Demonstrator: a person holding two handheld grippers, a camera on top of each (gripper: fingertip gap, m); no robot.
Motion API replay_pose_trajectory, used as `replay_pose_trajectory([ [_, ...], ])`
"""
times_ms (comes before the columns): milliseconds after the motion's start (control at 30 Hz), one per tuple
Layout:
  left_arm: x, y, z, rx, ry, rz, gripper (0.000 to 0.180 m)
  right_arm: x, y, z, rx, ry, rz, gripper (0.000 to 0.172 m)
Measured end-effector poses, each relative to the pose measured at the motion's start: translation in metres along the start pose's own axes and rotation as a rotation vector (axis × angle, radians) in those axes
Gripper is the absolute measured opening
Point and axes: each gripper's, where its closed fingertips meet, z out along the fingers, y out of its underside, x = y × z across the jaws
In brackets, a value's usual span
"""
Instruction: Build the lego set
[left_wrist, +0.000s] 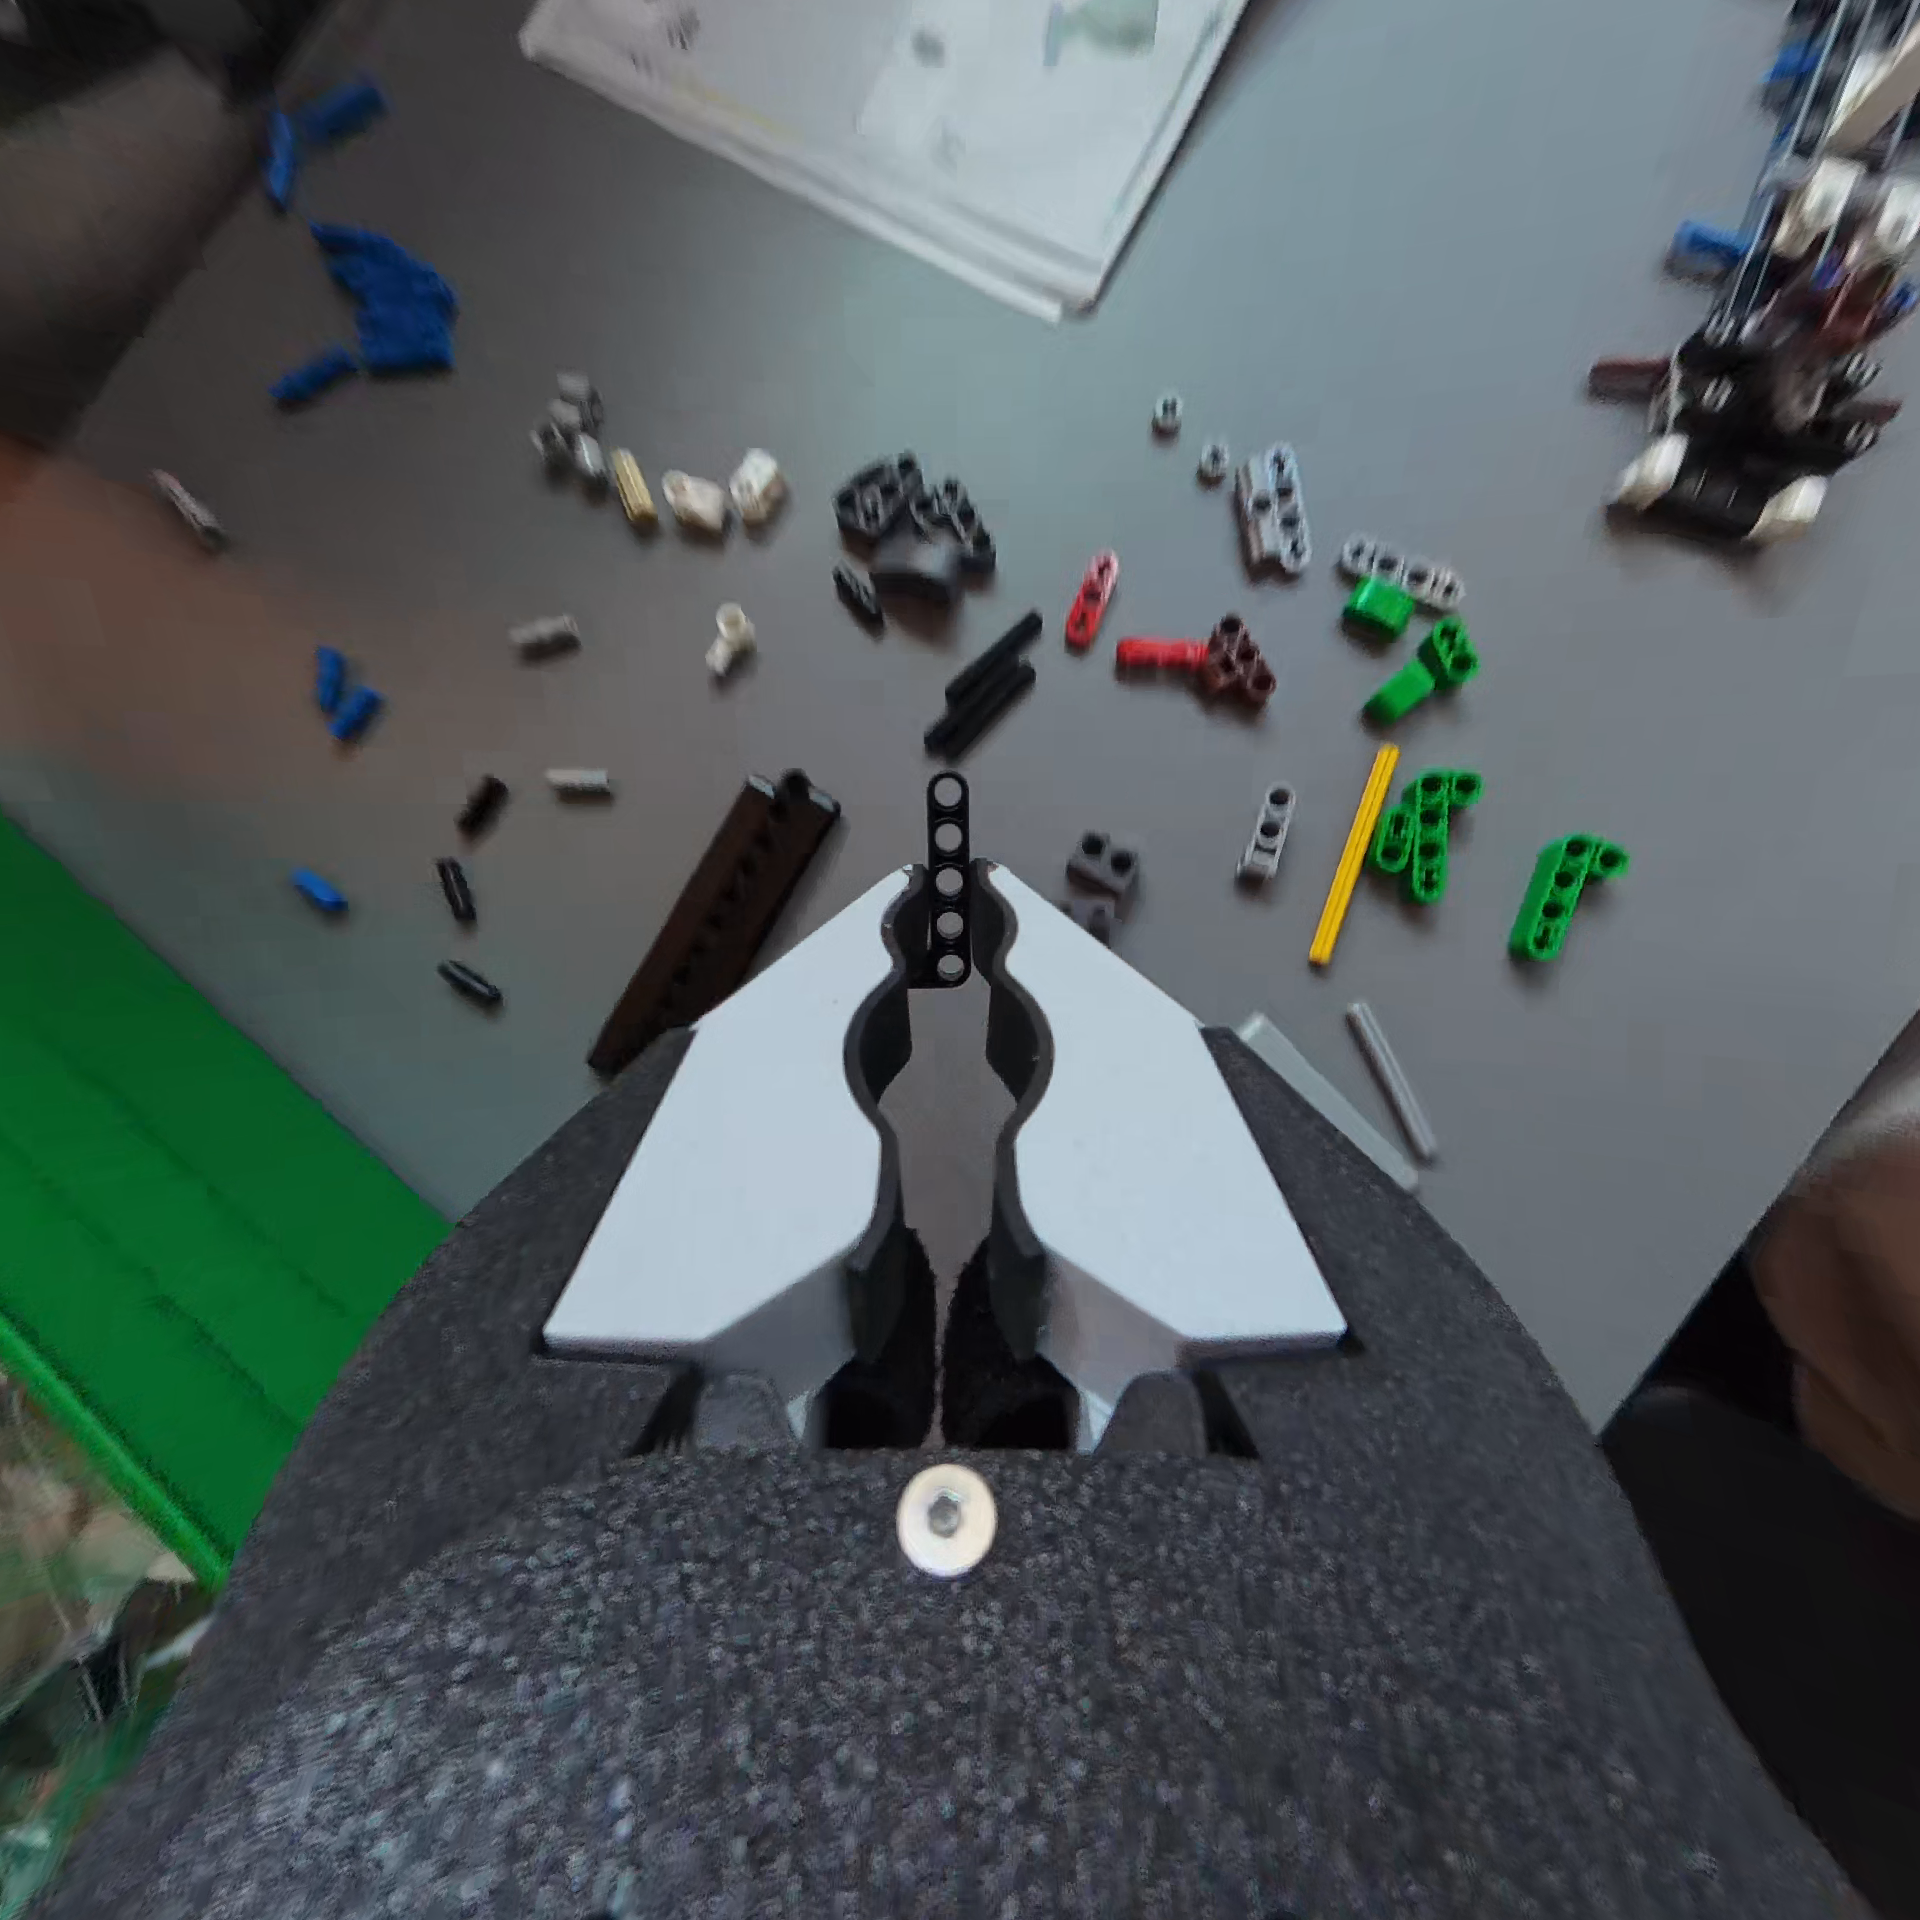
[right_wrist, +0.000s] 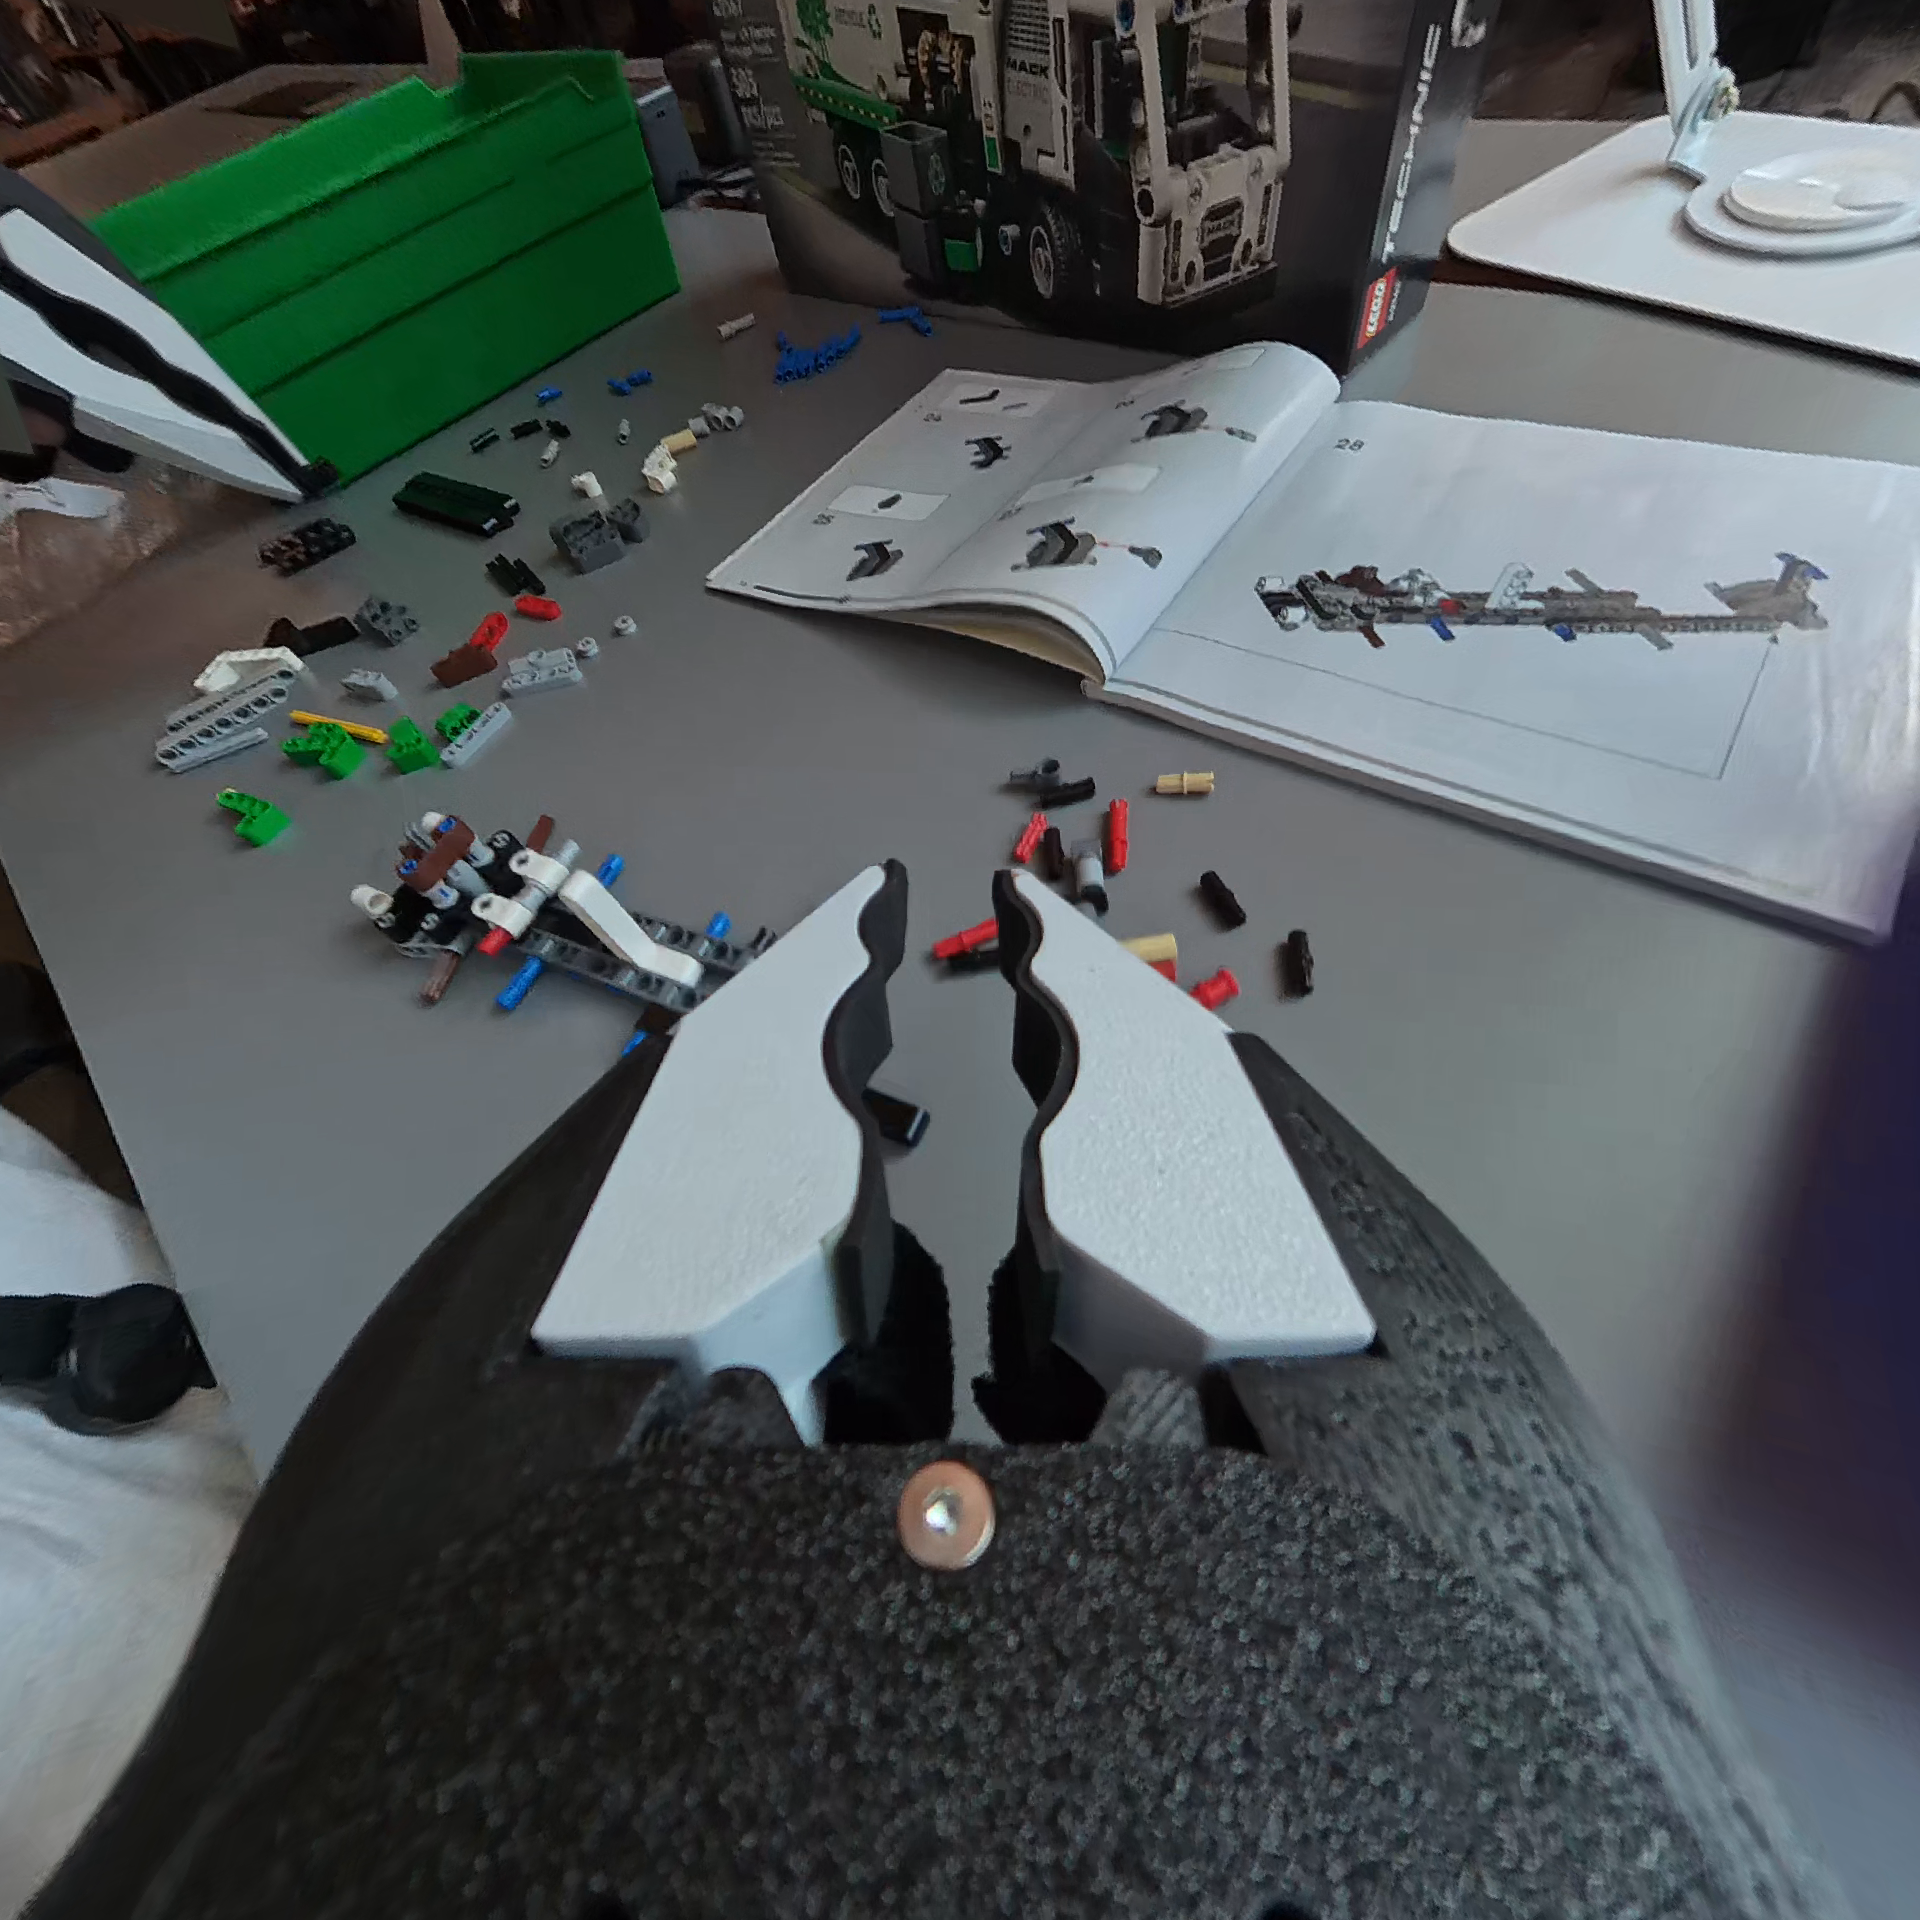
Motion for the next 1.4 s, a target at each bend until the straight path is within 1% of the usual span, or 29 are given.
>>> replay_pose_trajectory([
  [33, -0.002, -0.018, -0.002, 0.077, -0.007, 0.005, 0.006, -0.003, -0.009, 0.004, 0.010, -0.033, 0.001, 0.016],
  [100, 0.001, -0.066, -0.005, 0.270, 0.026, 0.016, 0.005, -0.012, -0.029, 0.016, 0.013, -0.133, -0.001, 0.019],
  [167, 0.011, -0.121, -0.010, 0.495, 0.102, 0.035, 0.006, -0.026, -0.045, 0.032, -0.025, -0.258, -0.049, 0.022],
  [233, 0.027, -0.172, -0.017, 0.706, 0.260, -0.007, 0.006, -0.035, -0.056, 0.053, -0.074, -0.335, -0.183, 0.023],
  [300, 0.043, -0.207, -0.019, 0.849, 0.430, -0.057, 0.005, -0.049, -0.061, 0.074, -0.118, -0.430, -0.310, 0.023],
  [367, 0.058, -0.224, -0.015, 0.908, 0.566, -0.060, 0.005, -0.063, -0.067, 0.091, -0.118, -0.539, -0.323, 0.024],
  [467, 0.071, -0.233, -0.005, 0.941, 0.679, -0.064, 0.005, -0.085, -0.075, 0.105, -0.081, -0.701, -0.218, 0.027],
  [567, 0.079, -0.232, -0.002, 0.971, 0.726, -0.068, 0.004, -0.095, -0.086, 0.107, 0.012, -0.774, -0.081, 0.029],
  [600, 0.082, -0.230, -0.002, 0.990, 0.745, -0.070, 0.005, -0.098, -0.087, 0.105, 0.030, -0.787, -0.038, 0.031],
  [700, 0.089, -0.224, -0.004, 1.040, 0.776, -0.060, 0.005, -0.105, -0.096, 0.091, 0.109, -0.871, 0.086, 0.026],
  [733, 0.092, -0.224, -0.006, 1.059, 0.786, -0.042, 0.005, -0.106, -0.098, 0.088, 0.104, -0.908, 0.138, 0.027],
  [867, 0.109, -0.226, -0.025, 1.195, 0.790, 0.064, 0.005, -0.111, -0.112, 0.075, 0.094, -1.093, 0.346, 0.033],
  [933, 0.121, -0.225, -0.031, 1.214, 0.797, 0.121, 0.005, -0.118, -0.117, 0.066, 0.094, -1.188, 0.410, 0.034],
  [1067, 0.140, -0.224, -0.041, 1.231, 0.891, 0.130, 0.005, -0.132, -0.134, 0.044, 0.148, -1.413, 0.572, 0.034],
  [1133, 0.149, -0.222, -0.043, 1.230, 0.940, 0.131, 0.005, -0.139, -0.136, 0.037, 0.150, -1.484, 0.607, 0.031],
  [1267, 0.158, -0.221, -0.051, 1.251, 1.041, 0.090, 0.005, -0.149, -0.131, 0.029, 0.138, -1.529, 0.571, 0.024],
  [1367, 0.163, -0.220, -0.055, 1.260, 1.084, 0.084, 0.005, -0.159, -0.127, 0.025, 0.108, -1.553, 0.538, 0.029],
  [1400, 0.165, -0.220, -0.056, 1.262, 1.098, 0.081, 0.005, -0.160, -0.128, 0.021, 0.124, -1.568, 0.525, 0.023],
])
